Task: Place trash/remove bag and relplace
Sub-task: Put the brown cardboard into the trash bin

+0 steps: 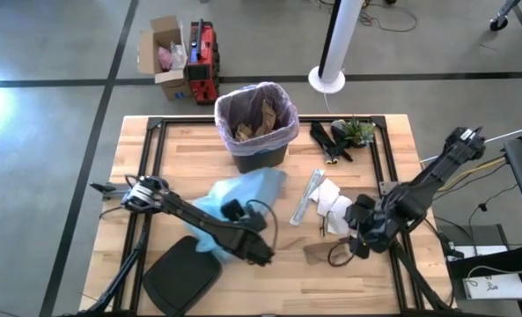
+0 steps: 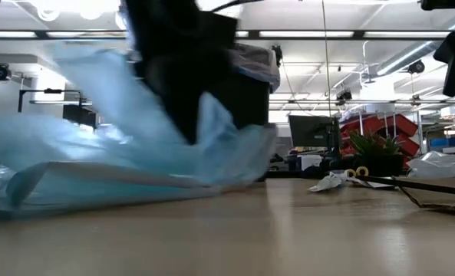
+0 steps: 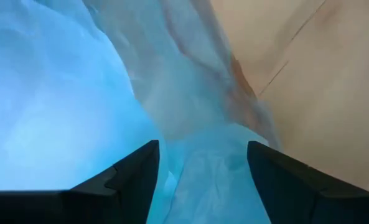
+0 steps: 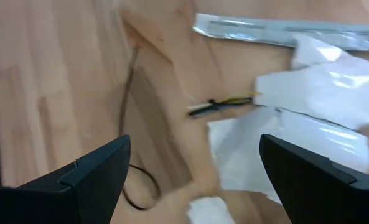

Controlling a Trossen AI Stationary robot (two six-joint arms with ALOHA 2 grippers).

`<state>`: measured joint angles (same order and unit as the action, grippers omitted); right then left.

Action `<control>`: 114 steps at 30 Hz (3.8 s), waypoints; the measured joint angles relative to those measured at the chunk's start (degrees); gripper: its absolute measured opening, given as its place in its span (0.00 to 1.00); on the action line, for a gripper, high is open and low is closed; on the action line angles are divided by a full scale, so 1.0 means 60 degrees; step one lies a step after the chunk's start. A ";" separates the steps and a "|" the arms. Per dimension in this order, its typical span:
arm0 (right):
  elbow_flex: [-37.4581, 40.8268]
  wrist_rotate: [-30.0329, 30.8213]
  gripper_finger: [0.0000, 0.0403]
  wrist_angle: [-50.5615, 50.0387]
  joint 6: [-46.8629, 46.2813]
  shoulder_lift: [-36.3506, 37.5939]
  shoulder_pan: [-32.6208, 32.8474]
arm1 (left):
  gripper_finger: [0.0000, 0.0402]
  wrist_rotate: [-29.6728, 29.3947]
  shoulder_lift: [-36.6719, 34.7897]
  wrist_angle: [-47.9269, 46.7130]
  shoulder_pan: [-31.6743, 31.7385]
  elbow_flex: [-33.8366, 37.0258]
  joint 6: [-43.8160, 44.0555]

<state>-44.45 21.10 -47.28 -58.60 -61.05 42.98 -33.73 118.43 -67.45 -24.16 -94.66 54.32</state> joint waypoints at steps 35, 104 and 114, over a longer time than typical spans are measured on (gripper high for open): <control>0.0728 -0.0588 0.85 -0.2380 -0.4501 -0.0482 -0.1377 | 0.54 -0.0915 -0.0627 1.0577 0.0429 0.1123 -0.1293; -0.0787 -0.1978 0.85 0.3001 0.0942 -0.2413 -0.1984 | 0.54 0.1562 0.1740 0.9529 -0.0260 -0.0202 -0.2221; -0.0780 -0.2007 0.85 0.2931 0.0757 -0.2191 -0.1687 | 0.54 0.1482 0.1803 0.9173 -0.0150 0.0198 -0.1916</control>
<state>-49.12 9.06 -29.69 -54.05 -74.19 32.86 -24.83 129.24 -12.42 -25.06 -93.47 42.82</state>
